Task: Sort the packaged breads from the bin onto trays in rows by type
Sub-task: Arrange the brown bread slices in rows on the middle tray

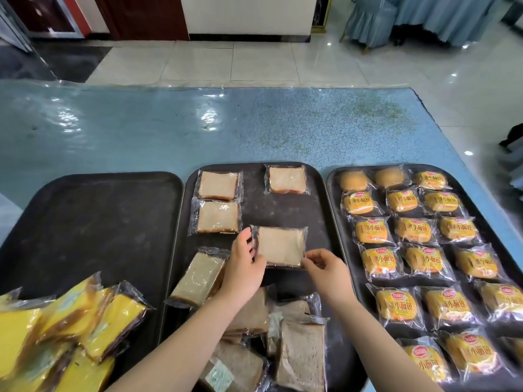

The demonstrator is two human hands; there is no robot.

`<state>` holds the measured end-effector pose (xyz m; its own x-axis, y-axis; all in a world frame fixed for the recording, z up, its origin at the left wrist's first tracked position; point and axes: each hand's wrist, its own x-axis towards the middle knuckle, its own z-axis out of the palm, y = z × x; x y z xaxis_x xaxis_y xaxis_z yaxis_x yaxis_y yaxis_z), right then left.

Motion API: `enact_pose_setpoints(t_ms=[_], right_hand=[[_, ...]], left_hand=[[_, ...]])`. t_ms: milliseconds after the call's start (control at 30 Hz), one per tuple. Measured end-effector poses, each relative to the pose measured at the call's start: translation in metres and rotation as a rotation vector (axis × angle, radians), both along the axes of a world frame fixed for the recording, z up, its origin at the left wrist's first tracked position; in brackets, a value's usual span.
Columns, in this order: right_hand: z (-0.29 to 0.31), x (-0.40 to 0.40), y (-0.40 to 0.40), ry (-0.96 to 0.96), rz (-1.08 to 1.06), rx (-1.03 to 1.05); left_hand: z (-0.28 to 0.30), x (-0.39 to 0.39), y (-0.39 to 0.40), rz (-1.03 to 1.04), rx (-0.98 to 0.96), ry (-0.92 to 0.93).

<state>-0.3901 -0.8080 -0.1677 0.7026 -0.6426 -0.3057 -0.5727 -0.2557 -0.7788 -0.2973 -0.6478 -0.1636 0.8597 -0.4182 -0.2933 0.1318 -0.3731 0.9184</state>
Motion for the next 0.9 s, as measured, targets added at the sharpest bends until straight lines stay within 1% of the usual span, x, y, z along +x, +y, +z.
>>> enact_pose_setpoints(t_ms=[67,200,333,500,633,800,900], right_hand=[[0.000,0.013,-0.013,-0.012,0.002,-0.053],[0.000,0.041,-0.039,0.022,0.051,-0.145],[-0.005,0.065,-0.058,0.057,0.067,-0.189],[-0.013,0.083,-0.067,0.089,0.173,-0.260],[-0.021,0.086,-0.067,0.113,0.217,-0.350],[-0.031,0.085,-0.062,0.195,0.283,-0.472],[-0.032,0.082,-0.060,0.219,0.283,-0.481]], left_hand=[[-0.005,0.014,-0.019,-0.034,0.014,0.042],[-0.015,0.041,-0.047,-0.076,0.119,0.027],[-0.016,0.064,-0.066,-0.139,0.214,0.004],[-0.019,0.077,-0.077,-0.275,0.361,-0.168],[-0.025,0.082,-0.082,-0.360,0.445,-0.235],[-0.025,0.083,-0.081,-0.456,0.656,-0.371],[-0.024,0.083,-0.077,-0.472,0.679,-0.385]])
